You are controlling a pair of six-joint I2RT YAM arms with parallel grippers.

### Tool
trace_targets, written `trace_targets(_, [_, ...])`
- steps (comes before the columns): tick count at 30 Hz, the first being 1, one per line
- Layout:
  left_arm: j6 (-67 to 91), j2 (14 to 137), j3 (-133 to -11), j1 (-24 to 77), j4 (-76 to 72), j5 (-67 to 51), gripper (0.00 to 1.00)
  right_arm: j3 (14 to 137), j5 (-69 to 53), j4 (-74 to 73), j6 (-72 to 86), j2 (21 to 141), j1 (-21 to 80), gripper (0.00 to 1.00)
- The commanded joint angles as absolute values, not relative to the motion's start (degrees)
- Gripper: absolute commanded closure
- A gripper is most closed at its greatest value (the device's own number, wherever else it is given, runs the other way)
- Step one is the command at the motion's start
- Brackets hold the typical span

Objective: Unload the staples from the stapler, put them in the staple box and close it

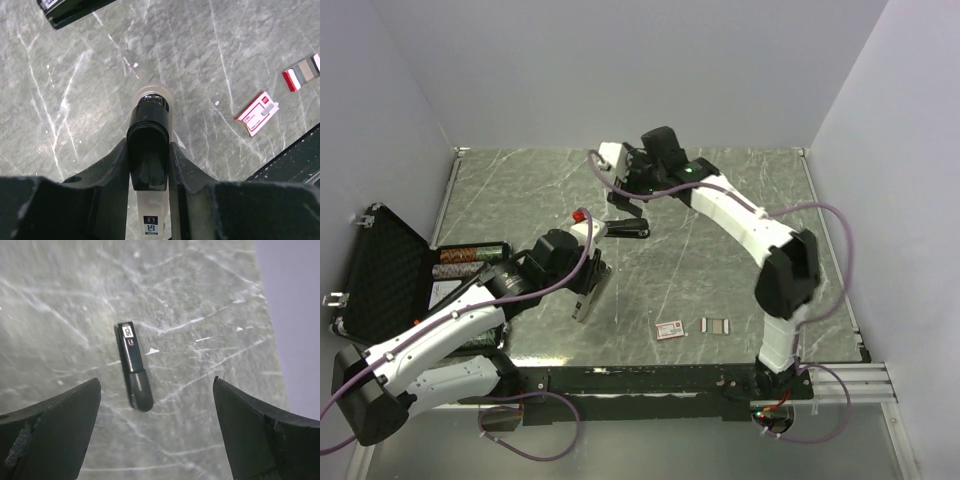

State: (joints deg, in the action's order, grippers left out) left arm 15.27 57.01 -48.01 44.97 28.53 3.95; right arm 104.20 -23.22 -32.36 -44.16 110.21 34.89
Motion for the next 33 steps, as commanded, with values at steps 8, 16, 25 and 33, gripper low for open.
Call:
trace_targets(8, [10.1, 66.0, -52.2, 50.4, 22.7, 3.2, 0.99, 80.9, -8.7, -17.9, 2.9, 80.1, 34.8, 0.0])
trace_targets(16, [1.2, 72.9, -54.9, 54.0, 21.0, 1.6, 0.99, 69.4, -2.6, -22.9, 12.7, 73.7, 34.4, 0.0])
trace_targets(25, [-7.8, 76.9, -53.7, 56.8, 16.3, 6.6, 0.99, 55.6, -3.3, -15.6, 19.2, 67.8, 33.1, 0.0])
trace_targets(33, [-14.8, 79.2, -50.9, 56.8, 13.5, 2.5, 0.99, 53.5, -6.2, -17.2, 19.0, 67.3, 30.0, 0.0])
